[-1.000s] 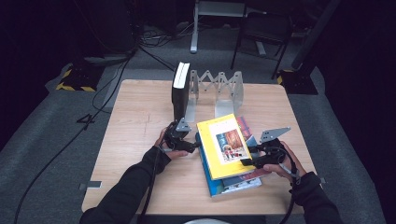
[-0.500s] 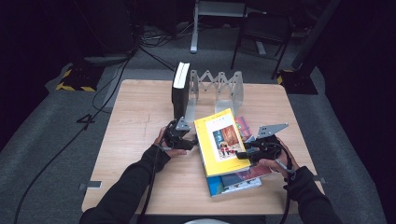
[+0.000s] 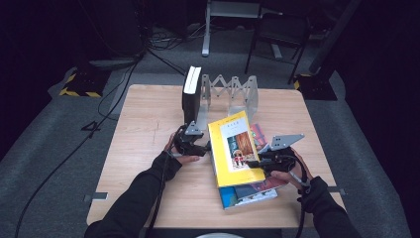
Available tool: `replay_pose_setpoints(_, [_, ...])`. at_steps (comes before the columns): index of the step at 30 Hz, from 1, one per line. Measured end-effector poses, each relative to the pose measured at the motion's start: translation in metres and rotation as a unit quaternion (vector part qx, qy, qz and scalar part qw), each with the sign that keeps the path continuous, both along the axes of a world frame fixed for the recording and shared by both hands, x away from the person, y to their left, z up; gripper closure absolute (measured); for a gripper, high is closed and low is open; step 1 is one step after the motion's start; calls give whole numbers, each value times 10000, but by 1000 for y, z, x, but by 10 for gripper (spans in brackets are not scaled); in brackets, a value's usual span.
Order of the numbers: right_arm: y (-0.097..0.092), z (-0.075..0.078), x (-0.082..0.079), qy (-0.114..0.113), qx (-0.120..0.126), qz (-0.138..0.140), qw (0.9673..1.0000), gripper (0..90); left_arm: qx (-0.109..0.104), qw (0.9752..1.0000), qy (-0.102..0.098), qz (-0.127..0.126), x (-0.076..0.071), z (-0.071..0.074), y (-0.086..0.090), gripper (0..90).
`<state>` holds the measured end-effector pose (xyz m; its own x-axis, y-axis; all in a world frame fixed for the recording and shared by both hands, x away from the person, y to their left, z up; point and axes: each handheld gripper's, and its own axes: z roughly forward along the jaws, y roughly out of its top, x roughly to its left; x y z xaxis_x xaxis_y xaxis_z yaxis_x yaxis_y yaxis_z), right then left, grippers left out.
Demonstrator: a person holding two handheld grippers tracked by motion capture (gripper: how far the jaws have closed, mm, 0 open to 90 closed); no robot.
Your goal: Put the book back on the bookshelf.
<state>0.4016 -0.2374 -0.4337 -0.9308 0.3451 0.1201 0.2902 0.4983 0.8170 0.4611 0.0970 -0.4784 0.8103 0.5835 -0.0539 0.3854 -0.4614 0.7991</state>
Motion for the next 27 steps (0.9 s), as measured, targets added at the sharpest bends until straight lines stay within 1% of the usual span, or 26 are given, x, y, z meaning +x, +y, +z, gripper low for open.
replay_pose_setpoints(1, [-1, 1, -2, -84, 48, 7, 10000, 679, -47, 10000, -9, -38, 0, 2, 0, 364])
replay_pose_setpoints(2, [-1, 1, -4, -182, 43, -7, 9998, 679, -155, 9998, 11, -117, 1, 6, 0, 400])
replay_pose_setpoints(3, [-1, 2, -6, -302, 14, -65, 9995, 680, -250, 9995, -5, -202, 1, 12, -1, 467])
replay_pose_setpoints(4, [-1, 2, -6, -302, 14, -65, 9995, 680, -250, 9995, -5, -202, 1, 12, -1, 564])
replay_pose_setpoints(5, [-2, 5, -9, -448, 108, -93, 9989, 681, -307, 9992, -8, -262, 1, 16, -3, 564])
replay_pose_setpoints(6, [-3, 6, -10, -535, 111, -106, 9984, 681, -311, 9989, -52, -337, 1, 20, -3, 608])
replay_pose_setpoints(7, [-4, 8, -12, -649, 140, -78, 9978, 679, -333, 9986, -67, -413, 1, 24, -3, 628])
replay_pose_setpoints(8, [-5, 10, -14, -730, 172, -77, 9972, 675, -386, 9980, -92, -501, 1, 28, -3, 665])
replay_pose_setpoints(9, [-5, 11, -15, -826, 150, -59, 9965, 668, -369, 9974, -205, -589, -1, 36, -4, 701])
replay_pose_setpoints(10, [-6, 14, -17, -931, 163, 23, 9955, 663, -419, 9968, -242, -642, -1, 39, -4, 741])
replay_pose_setpoints(11, [-6, 14, -17, -931, 163, 23, 9955, 663, -419, 9968, -242, -642, -1, 39, -4, 787])
replay_pose_setpoints(12, [-6, 15, -18, -977, 181, 49, 9950, 659, -546, 9954, -264, -740, -2, 45, -4, 787])
replay_pose_setpoints(13, [-7, 16, -19, -1010, 230, 73, 9946, 649, -581, 9950, -310, -745, -2, 49, -5, 821])
replay_pose_setpoints(14, [-7, 17, -19, -1011, 254, 94, 9945, 638, -578, 9948, -349, -764, -3, 53, -5, 834])
replay_pose_setpoints(16, [-6, 18, -18, -1002, 250, 114, 9946, 602, -559, 9942, -403, -829, -3, 58, -7, 862])
replay_pose_setpoints(17, [-5, 19, -18, -960, 241, 156, 9950, 580, -546, 9940, -409, -855, -3, 59, -7, 864])
replay_pose_setpoints(19, [-2, 20, -18, -948, 173, 172, 9952, 564, -621, 9927, -366, -970, -2, 60, -7, 875])
replay_pose_setpoints(21, [0, 20, -19, -1025, 111, 90, 9946, 582, -637, 9924, -381, -979, -1, 62, -8, 877])
replay_pose_setpoints(22, [0, 20, -20, -1063, 97, 67, 9943, 613, -637, 9922, -383, -1001, -1, 64, -9, 882])
replay_pose_setpoints(23, [0, 20, -21, -1122, 50, 69, 9937, 635, -599, 9921, -431, -1010, -1, 66, -10, 884])
replay_pose_setpoints(25, [1, 20, -23, -1262, -8, -22, 9920, 670, -611, 9916, -494, -1023, -2, 73, -11, 884])
replay_pose_setpoints(27, [1, 20, -25, -1450, -42, -189, 9892, 708, -603, 9912, -580, -1030, -3, 80, -13, 883])
